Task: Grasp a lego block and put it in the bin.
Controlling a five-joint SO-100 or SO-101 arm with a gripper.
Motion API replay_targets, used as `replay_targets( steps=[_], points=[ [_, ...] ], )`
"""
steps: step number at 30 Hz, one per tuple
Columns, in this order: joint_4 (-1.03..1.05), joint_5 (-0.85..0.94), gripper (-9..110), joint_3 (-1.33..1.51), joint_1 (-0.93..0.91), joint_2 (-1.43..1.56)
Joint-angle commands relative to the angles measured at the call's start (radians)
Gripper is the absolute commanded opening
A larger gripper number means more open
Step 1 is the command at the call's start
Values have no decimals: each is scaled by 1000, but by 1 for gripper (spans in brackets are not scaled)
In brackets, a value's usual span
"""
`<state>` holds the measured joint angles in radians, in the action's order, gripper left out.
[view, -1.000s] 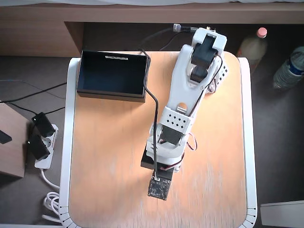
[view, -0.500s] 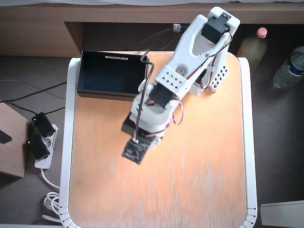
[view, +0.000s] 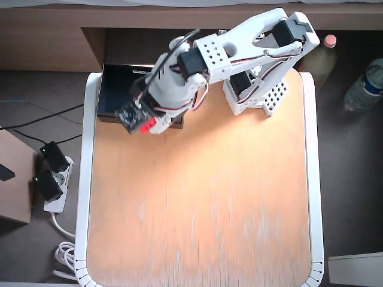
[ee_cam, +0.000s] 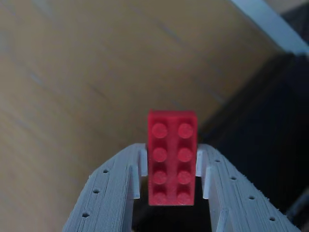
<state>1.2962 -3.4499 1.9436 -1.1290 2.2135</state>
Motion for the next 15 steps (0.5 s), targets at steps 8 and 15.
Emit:
replay_targets(
  steps=[8, 15],
  points=[
    [29, 17, 0, -94, -256, 69],
    [20, -77, 0, -8, -371, 69]
  ],
)
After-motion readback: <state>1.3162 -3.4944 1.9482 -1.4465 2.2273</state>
